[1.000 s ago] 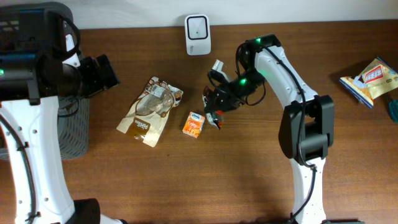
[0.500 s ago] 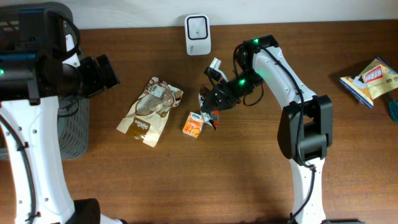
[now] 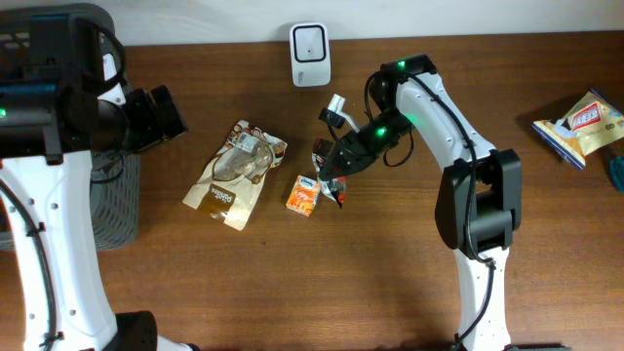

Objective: Scan the item barcode
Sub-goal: 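Grasp the black-red hex wrench pack with the right gripper, then hold the hex wrench pack in front of the white scanner, then carry the hex wrench pack right and place it on the snack bag, then reach the right gripper down to the orange Kleenex pack, then grasp the Kleenex pack and lift it toward the scanner, then hold the Kleenex pack in front of the white scanner, then carry the Kleenex pack right and drop it on the pile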

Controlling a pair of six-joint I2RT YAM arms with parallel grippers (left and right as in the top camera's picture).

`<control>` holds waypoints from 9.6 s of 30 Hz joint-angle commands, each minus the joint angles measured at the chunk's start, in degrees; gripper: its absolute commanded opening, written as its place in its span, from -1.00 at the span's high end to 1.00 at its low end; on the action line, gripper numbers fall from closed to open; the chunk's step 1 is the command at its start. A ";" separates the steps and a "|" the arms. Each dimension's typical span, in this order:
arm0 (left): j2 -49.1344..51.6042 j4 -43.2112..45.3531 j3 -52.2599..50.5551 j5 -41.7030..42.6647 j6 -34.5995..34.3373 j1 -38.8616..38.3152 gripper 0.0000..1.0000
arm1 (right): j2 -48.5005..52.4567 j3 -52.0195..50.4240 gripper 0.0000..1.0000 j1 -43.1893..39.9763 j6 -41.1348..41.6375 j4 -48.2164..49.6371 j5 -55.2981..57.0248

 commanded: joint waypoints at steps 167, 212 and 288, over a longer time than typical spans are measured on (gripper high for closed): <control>-0.24 -0.04 0.09 -0.22 -0.59 -0.20 -0.98 | 4.94 -0.85 0.87 17.00 51.74 27.06 50.14; -0.24 -0.04 0.09 -0.22 -0.57 -0.20 -0.98 | -3.96 -14.36 -0.16 18.99 9.35 20.11 42.45; -0.24 -0.04 0.09 -0.22 -0.57 -0.20 -0.98 | -6.01 1.81 0.57 -41.94 60.96 43.74 91.01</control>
